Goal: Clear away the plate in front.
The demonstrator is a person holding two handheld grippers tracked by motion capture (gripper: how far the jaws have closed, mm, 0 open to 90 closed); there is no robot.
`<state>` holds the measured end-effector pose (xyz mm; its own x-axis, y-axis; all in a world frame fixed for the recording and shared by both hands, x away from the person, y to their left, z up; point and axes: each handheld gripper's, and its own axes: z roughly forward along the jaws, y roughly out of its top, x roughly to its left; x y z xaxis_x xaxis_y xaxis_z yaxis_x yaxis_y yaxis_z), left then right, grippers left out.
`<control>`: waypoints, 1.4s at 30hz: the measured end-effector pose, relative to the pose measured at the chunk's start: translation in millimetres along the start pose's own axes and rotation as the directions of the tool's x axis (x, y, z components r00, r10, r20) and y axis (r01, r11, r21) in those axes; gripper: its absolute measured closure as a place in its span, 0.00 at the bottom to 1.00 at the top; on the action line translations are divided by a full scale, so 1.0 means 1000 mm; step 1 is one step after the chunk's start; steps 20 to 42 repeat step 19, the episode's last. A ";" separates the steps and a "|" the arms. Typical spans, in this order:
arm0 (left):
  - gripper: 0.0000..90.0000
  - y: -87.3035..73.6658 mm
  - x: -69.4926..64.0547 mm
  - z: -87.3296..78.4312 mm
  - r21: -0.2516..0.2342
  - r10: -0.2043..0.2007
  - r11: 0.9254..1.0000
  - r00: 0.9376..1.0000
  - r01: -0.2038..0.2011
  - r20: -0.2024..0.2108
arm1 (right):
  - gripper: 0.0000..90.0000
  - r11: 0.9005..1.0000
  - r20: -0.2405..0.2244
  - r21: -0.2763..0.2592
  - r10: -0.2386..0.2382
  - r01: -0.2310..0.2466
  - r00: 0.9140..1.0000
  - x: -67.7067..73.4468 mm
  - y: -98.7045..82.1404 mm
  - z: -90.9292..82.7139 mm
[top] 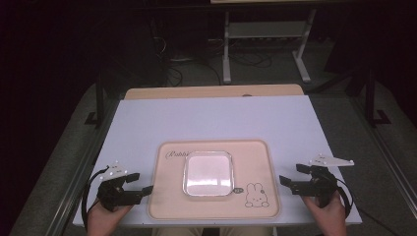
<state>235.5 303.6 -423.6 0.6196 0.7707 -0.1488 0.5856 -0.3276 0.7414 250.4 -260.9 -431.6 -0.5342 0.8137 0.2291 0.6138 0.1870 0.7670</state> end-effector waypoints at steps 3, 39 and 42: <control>0.28 -0.002 0.002 -0.003 -0.015 -0.009 1.000 1.000 0.009 -0.018 | 0.16 1.000 -0.002 0.001 0.001 -0.001 1.000 0.000 0.000 0.000; 0.28 -0.004 0.002 -0.001 -0.035 -0.036 0.999 0.999 0.035 -0.029 | 0.15 0.999 -0.028 0.006 -0.034 0.035 0.999 0.006 -0.001 0.001; 0.28 -0.004 0.002 -0.001 -0.035 -0.036 0.999 0.999 0.035 -0.029 | 0.15 0.999 -0.028 0.006 -0.034 0.035 0.999 0.006 -0.001 0.001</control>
